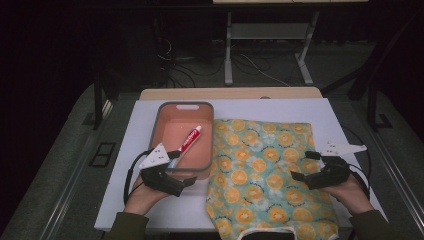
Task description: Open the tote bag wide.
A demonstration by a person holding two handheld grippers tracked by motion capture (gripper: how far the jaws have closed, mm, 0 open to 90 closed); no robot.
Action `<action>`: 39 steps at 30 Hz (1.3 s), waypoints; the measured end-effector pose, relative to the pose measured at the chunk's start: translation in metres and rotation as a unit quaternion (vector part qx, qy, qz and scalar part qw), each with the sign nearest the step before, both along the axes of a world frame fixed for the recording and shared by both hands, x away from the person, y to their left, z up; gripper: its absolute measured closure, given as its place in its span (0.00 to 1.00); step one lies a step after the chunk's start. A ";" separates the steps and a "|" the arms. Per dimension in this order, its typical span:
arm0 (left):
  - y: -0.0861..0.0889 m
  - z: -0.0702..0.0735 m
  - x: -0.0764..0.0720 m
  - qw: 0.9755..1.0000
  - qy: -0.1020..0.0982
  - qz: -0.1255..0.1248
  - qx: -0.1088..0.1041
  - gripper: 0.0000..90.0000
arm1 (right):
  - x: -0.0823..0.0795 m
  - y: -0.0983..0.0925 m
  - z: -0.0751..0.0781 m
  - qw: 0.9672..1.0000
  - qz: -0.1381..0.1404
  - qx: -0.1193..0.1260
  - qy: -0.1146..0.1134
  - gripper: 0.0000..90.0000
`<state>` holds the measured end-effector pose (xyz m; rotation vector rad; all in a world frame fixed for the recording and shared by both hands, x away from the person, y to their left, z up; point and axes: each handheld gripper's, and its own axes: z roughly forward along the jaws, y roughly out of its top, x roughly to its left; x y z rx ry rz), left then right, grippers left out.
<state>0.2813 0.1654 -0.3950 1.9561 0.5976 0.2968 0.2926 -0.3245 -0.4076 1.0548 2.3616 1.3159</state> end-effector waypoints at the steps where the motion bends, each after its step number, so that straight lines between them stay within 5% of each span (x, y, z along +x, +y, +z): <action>1: 0.000 0.000 0.000 1.000 -0.001 0.000 0.001 0.00 | 0.004 -0.001 -0.001 1.000 -0.007 -0.004 0.003 0.03; 8: 0.000 0.000 0.000 1.000 0.000 0.002 0.001 0.00 | 0.024 -0.017 -0.006 0.998 -0.049 -0.028 0.010 0.03; 16: 0.000 0.000 0.000 1.000 0.001 0.002 0.001 0.00 | 0.064 -0.039 -0.023 0.992 -0.109 -0.050 0.036 0.03; 31: 0.000 0.000 0.000 1.000 0.001 0.002 0.001 0.00 | 0.096 -0.037 -0.052 0.986 -0.130 -0.073 0.076 0.03; 34: 0.000 0.000 0.000 1.000 0.001 0.003 0.001 0.00 | 0.093 -0.035 -0.052 0.985 -0.131 -0.098 0.060 0.15; 39: -0.001 0.000 0.000 1.000 0.000 0.003 0.003 0.00 | 0.089 -0.034 -0.049 0.986 -0.122 -0.105 0.050 0.32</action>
